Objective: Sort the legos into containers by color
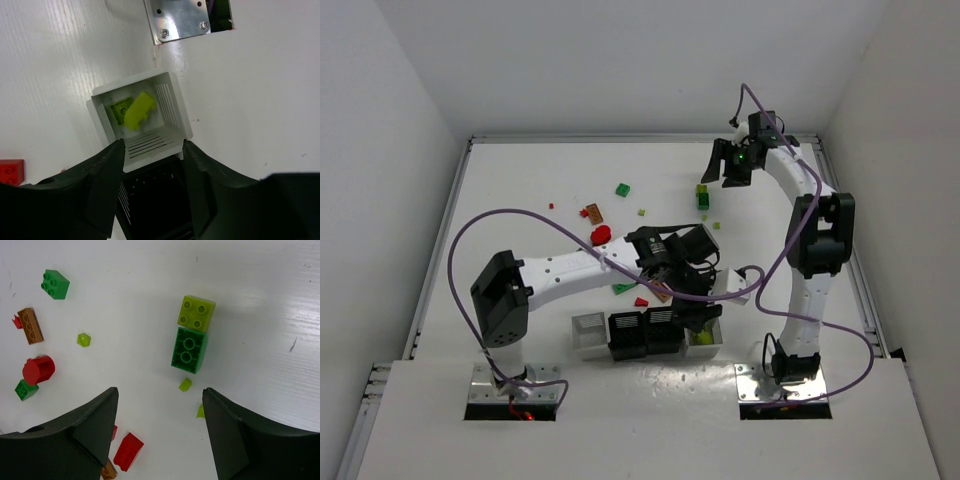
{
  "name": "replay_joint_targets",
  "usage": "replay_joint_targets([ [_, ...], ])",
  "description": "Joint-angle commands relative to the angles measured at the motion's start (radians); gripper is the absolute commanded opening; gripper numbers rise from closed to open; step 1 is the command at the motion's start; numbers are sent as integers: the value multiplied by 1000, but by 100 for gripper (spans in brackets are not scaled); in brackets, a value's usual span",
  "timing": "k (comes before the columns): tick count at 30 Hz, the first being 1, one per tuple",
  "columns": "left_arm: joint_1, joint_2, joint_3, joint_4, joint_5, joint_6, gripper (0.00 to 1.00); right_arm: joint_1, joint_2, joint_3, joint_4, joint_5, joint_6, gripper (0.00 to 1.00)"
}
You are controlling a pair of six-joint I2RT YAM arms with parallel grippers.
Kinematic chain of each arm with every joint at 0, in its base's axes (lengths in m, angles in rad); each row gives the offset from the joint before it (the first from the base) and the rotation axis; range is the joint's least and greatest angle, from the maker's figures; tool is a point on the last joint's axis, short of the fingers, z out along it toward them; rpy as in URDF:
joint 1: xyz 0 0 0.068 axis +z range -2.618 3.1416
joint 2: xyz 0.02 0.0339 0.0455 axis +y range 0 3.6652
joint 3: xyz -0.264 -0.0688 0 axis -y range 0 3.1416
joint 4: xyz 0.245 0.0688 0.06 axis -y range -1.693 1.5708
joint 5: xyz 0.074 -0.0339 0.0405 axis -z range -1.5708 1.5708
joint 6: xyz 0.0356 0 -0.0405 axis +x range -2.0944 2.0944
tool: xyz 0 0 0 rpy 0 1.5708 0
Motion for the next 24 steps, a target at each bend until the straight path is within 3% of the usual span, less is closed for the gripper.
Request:
replay_joint_targets([
  [1,-1,-12,26,15,-10,3,59,0,-22,0,34,-16,-12,68],
  [6,42,-43,26,41,-10,-20,60,0,-4,0,34,-7,-12,68],
  [10,256,-162,17,175,-21,-175,60,9,27,26,34,28,-12,68],
  [16,552,-328,-54,293,-187,-316,78,40,124,130,54,122,10,70],
  [18,629,-365,-94,304,-242,-340,90,49,150,150,54,133,10,70],
  [24,746,-388,-161,324,-316,-403,96,79,202,221,54,182,0,70],
])
